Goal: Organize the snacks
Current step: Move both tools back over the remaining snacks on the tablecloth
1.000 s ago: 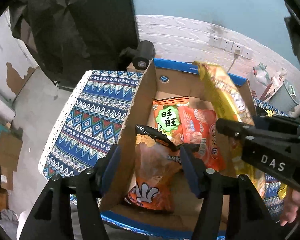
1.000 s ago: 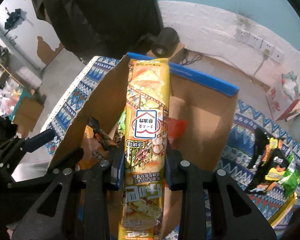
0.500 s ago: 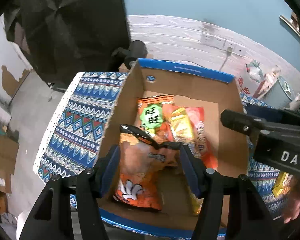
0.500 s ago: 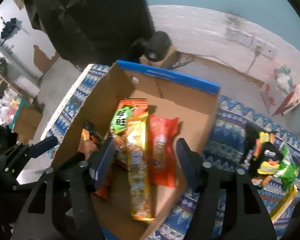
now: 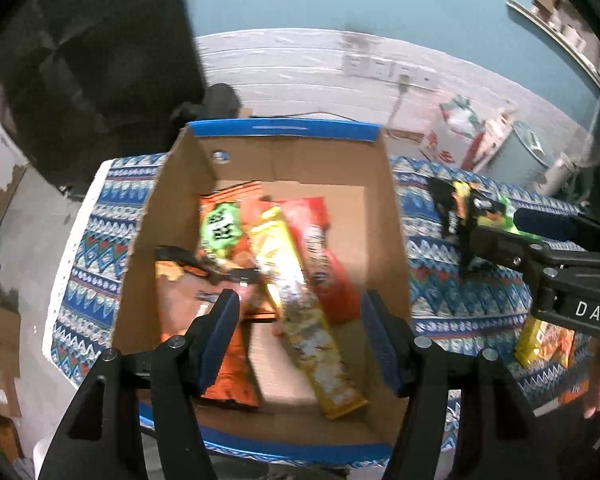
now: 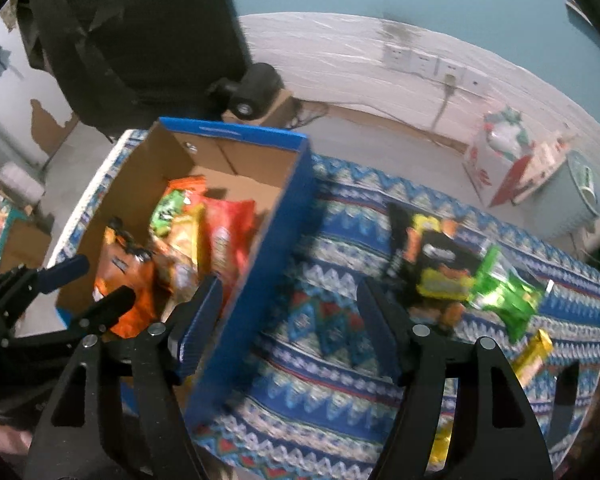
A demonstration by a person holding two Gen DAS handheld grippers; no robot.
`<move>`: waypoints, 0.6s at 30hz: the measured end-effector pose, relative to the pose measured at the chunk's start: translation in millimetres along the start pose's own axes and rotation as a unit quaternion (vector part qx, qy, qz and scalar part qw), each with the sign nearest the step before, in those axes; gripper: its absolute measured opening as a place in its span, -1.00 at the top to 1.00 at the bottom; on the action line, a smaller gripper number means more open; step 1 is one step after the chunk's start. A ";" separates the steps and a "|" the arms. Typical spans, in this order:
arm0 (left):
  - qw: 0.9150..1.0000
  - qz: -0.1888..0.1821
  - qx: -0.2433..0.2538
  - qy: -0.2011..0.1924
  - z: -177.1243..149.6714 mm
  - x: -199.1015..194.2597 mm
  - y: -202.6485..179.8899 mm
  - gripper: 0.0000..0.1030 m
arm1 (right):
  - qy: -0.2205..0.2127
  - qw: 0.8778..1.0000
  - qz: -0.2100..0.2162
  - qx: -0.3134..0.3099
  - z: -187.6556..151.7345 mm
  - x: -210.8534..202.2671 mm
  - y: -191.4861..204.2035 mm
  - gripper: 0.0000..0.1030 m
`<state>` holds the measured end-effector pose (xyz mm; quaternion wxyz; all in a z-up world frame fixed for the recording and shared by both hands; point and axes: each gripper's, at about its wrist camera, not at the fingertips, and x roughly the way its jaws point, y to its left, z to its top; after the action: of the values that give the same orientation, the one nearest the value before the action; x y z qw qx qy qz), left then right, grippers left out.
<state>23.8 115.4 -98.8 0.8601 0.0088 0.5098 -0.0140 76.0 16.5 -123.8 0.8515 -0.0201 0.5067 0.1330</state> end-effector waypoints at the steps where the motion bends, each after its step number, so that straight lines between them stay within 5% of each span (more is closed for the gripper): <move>1: 1.000 -0.003 0.006 0.001 -0.8 0.0 -5.4 -0.25 | 0.001 1.000 -0.002 0.000 -2.7 -1.6 -3.6 -0.35; 7: 0.999 -0.038 0.022 0.018 -3.7 2.0 -31.2 -0.26 | 0.006 1.000 -0.019 0.005 -22.7 -13.3 -32.3 -0.35; 18: 0.996 -0.040 0.078 0.025 -14.5 2.9 -85.8 -0.26 | 0.020 0.999 -0.036 0.024 -58.4 -32.0 -91.0 -0.36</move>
<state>9.6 30.0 -108.3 0.8427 0.0556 0.5282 -0.0877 34.0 -87.6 -133.6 0.8454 -0.0202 0.5261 0.0896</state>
